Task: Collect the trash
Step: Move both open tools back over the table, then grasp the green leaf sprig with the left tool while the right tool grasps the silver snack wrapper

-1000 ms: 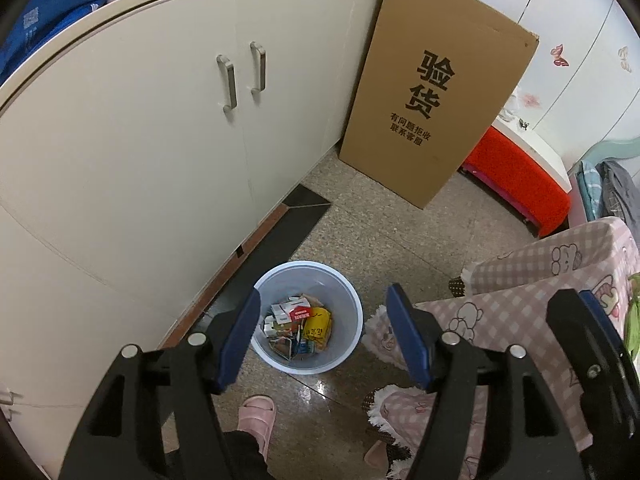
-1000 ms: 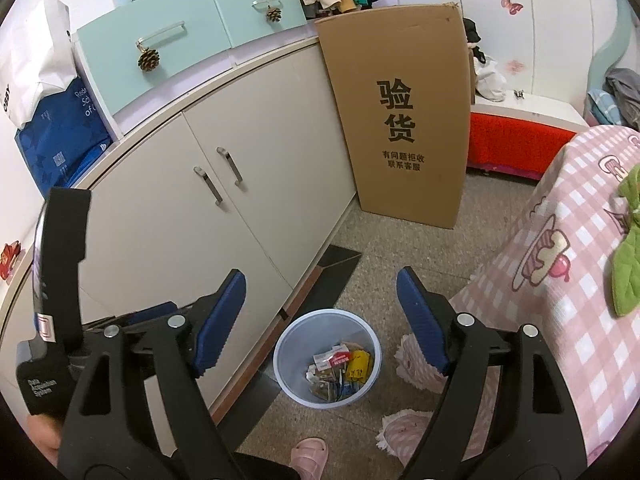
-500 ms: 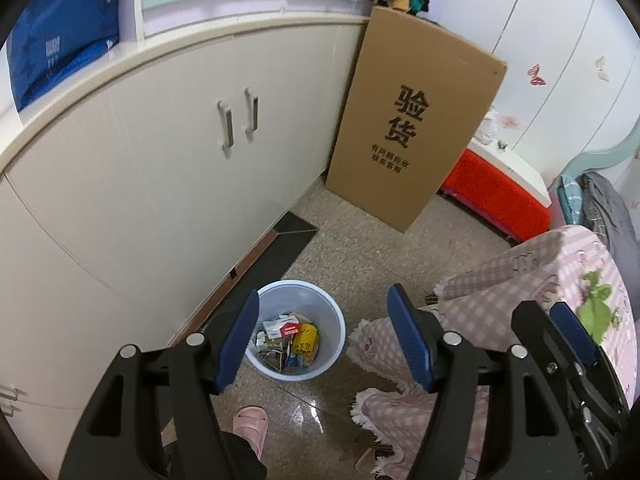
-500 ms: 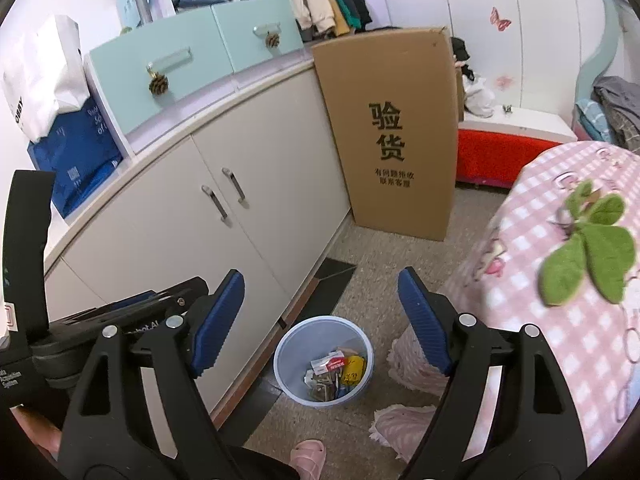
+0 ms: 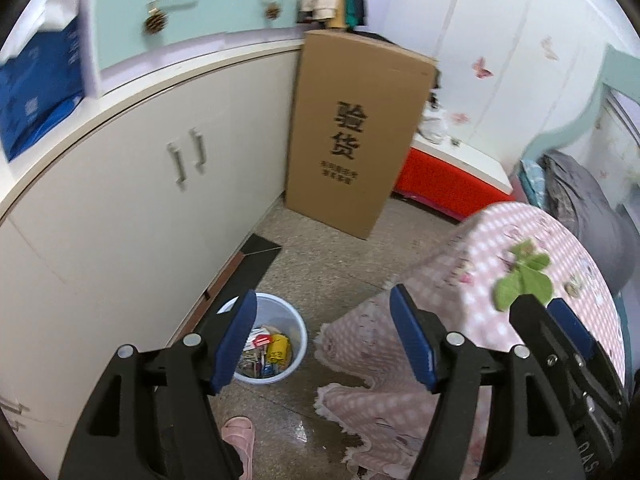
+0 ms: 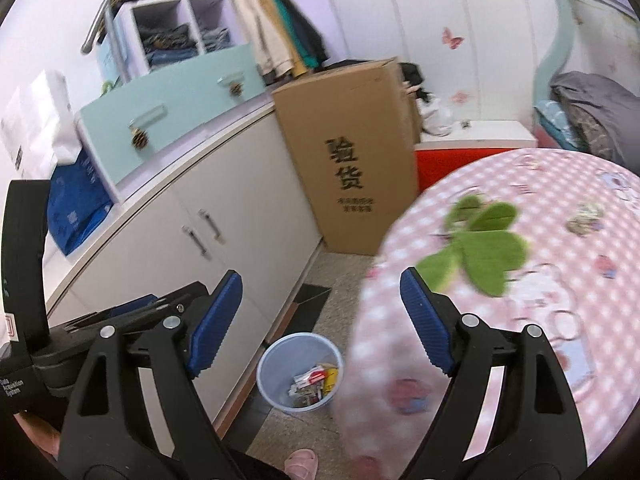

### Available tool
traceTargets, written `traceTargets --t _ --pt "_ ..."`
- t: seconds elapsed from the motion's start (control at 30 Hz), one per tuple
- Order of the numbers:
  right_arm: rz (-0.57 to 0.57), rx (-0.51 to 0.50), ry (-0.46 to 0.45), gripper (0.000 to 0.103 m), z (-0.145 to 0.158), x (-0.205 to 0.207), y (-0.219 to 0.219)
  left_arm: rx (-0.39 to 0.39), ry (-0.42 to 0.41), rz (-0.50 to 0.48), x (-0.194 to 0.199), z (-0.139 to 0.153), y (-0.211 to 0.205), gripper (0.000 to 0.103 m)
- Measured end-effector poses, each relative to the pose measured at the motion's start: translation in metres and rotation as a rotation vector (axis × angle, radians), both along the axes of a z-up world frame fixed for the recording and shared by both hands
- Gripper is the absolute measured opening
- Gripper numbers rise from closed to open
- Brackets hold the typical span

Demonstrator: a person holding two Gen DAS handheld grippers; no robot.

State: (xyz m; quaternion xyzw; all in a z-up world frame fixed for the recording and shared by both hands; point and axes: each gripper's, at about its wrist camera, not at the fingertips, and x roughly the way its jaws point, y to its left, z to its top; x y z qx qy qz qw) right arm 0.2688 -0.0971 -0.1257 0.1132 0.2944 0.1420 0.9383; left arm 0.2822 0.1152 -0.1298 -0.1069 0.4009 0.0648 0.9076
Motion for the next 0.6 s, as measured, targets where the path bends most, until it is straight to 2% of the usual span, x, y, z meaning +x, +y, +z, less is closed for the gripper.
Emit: traceTargets --t 0.37,0.6 --pt "-0.230 0.028 0.044 0.082 -0.014 -0.001 -0.125 0.058 -0.011 -0.235 0.021 -0.001 -0.119 0.073" --pt "-0.332 0.032 0.107 0.082 -0.035 0.014 -0.182 0.060 0.012 -0.340 0.054 -0.019 -0.176 0.075"
